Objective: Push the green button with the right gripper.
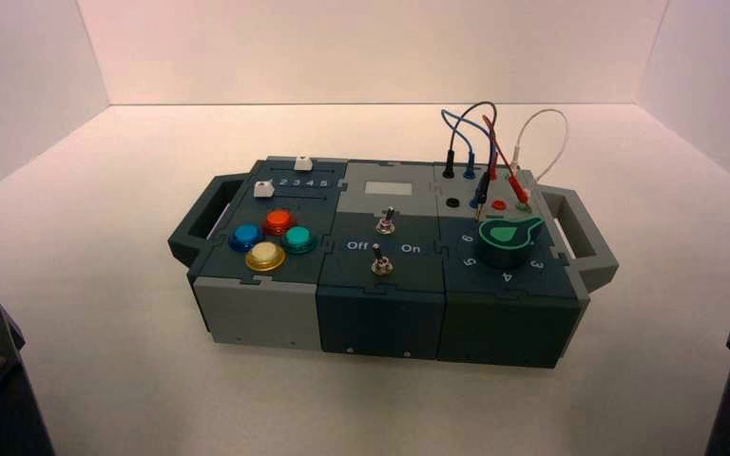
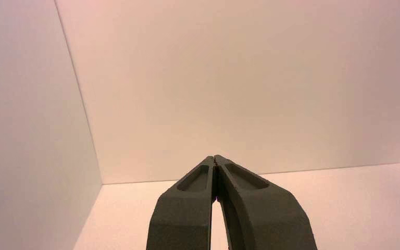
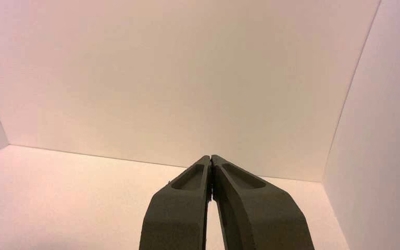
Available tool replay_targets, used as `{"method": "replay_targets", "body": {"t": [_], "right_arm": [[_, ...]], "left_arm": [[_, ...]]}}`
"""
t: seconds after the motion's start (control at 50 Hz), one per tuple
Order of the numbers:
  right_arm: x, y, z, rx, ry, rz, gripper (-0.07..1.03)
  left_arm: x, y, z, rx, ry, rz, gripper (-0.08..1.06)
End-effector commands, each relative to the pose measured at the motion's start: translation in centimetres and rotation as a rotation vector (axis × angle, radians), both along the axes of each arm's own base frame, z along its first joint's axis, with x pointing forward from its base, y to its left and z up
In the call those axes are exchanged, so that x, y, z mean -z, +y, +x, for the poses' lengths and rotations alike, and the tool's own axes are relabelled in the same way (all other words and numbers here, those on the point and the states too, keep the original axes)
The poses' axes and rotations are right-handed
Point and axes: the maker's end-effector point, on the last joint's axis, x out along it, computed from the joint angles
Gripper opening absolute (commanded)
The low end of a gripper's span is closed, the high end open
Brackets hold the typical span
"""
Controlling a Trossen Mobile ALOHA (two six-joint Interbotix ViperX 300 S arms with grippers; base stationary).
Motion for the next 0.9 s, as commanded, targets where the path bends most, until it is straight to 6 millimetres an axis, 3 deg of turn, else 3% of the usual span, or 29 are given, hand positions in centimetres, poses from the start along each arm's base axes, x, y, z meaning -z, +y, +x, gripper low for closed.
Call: {"method": "replay_targets", "body": {"t": [0.02,0.5,0.64,0.82,0.9], "right_arm": [[-1.7,-0.1,0.2,0.006,-0.036,0.009,-0.02],[-1.5,-0.1,0.3,0.008,-0.018,0.013,-0.02],[-0.6,0.1,0.7,0.002,0.036,0.025,-0.02],[0.8,1.3,1.4,-0.038,0.141,0.028,-0.02],[1.0,1.9,1.4,-0.061,0.158,0.023,-0.02]], "left_arm": [[-0.7,0.1,0.1,-0.003,-0.017,-0.005,-0.03],[-0.5,-0.3,0.2,0.012,0.000,-0.003,-0.03],[1.0,-1.5,0.9,0.055,0.119,0.014,-0.03],[5.0,-4.5,1.9,0.166,0.384,0.080,-0.03],[5.7,-5.6,2.0,0.205,0.436,0.102,-0.03]]}}
